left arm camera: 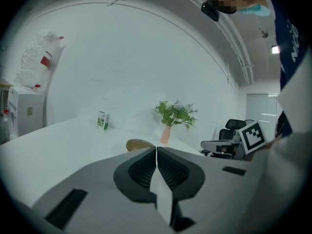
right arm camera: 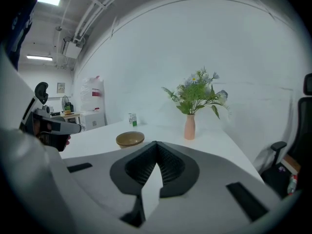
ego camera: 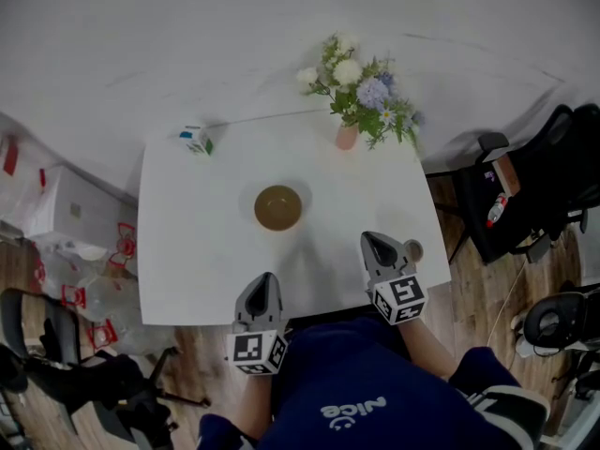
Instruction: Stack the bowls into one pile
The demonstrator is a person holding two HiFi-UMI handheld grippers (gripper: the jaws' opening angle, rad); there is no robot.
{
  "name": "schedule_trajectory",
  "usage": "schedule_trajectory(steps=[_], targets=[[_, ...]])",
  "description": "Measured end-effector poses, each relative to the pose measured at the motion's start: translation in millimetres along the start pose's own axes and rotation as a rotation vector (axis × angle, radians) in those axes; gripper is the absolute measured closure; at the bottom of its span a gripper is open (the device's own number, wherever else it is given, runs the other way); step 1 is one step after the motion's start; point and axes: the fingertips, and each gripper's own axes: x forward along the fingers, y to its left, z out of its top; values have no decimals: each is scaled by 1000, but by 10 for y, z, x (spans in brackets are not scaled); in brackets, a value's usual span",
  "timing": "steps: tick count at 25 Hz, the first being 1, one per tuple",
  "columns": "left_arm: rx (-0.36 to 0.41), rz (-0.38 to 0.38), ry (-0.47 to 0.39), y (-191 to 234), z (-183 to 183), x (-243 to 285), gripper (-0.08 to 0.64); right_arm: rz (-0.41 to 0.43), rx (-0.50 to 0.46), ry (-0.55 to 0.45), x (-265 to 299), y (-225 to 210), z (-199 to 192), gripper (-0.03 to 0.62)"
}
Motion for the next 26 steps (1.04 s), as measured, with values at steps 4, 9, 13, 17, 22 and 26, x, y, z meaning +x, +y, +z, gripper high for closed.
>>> schedule_trajectory(steps=[4,9,13,17,22,26], targets=[[3,-5,3,-58,-13,13,535,10,-16,10,-6,25,-22,571],[7,0,2,-49,-14,10,535,15,-22,6,-15,24,-9,571],[5,9,1,-1,-23,-15,535,0,-24,-4,-44,20,9,571],[16,35,-5,94,-9,-60,535,-22,-20,-7,-76,-13,3,571],[50,30,5,173,-51,-95,535,-37,-19,-12,-96,-5,1,571],[29,19,7,136,-99,-152,535,-35,-25,2,-137,52,-47,571]])
